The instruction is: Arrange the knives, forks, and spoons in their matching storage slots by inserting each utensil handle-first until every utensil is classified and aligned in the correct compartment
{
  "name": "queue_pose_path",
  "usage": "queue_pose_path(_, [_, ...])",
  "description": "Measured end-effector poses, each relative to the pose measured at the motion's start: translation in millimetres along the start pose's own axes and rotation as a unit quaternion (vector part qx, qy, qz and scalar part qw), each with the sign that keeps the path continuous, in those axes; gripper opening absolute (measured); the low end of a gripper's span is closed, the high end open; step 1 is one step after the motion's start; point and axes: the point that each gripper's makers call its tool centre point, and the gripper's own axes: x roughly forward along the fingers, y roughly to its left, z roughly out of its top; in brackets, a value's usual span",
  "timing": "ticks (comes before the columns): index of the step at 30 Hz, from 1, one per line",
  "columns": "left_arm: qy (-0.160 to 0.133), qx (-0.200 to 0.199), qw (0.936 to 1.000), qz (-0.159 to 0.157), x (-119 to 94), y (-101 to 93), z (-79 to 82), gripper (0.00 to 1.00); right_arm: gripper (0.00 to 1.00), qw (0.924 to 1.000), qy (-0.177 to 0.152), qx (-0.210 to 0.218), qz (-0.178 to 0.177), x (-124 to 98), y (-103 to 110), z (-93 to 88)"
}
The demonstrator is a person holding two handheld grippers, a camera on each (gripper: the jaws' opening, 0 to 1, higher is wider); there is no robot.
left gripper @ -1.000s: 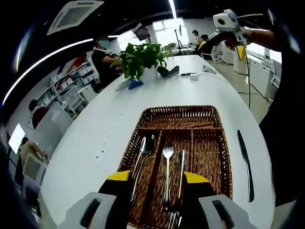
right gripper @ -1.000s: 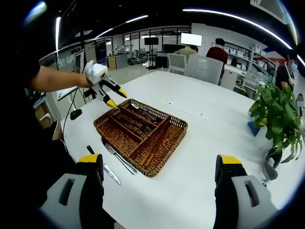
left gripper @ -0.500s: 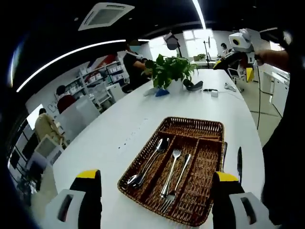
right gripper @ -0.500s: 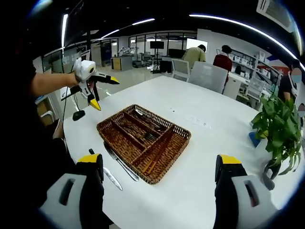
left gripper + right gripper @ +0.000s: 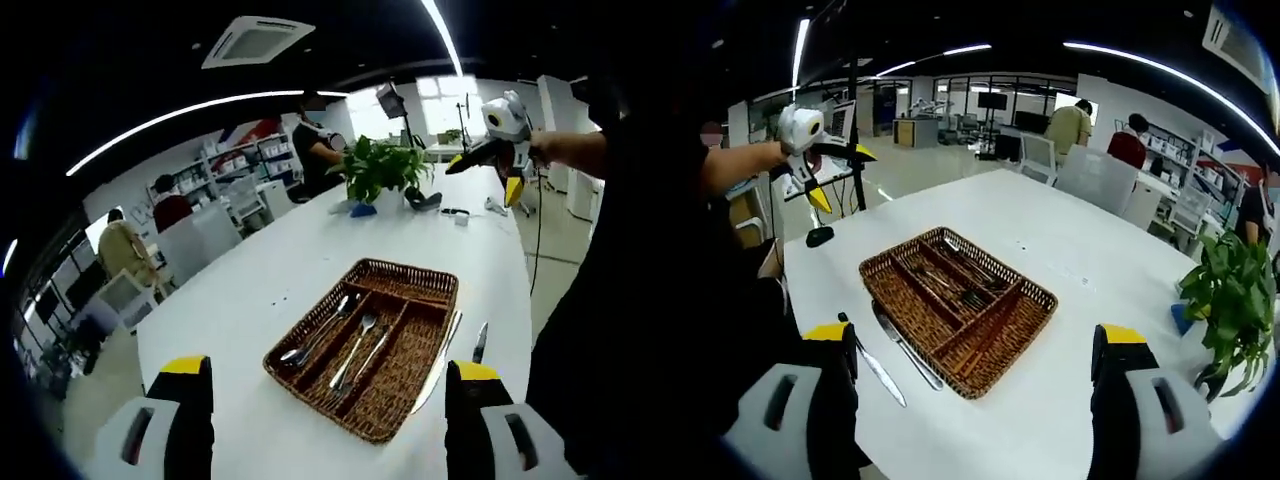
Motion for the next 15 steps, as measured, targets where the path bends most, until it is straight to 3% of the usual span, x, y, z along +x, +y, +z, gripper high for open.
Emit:
queue_pose_path(2, [-0.005, -0.032, 0.9995, -0.006, -4.4, -7.0, -5.6, 1.0, 0.99, 1.0, -0.007, -0.001, 0.005, 2.8, 6.0, 2.7])
queue_pose_path(6, [0.021, -0.026, 0.9993, -0.015, -11.1, -23.9, -24.8, 1.0, 0.99, 0.9998, -0.009, -0.008, 0.017, 5.8, 18.3, 4.5])
queue_pose_path(15, [0.033, -0.033, 0.9987, -0.021, -23.5, -44.4, -39.7, 1.0, 0.99, 0.9997, 0.0, -0.002, 0.026, 6.2, 30.8, -12.0])
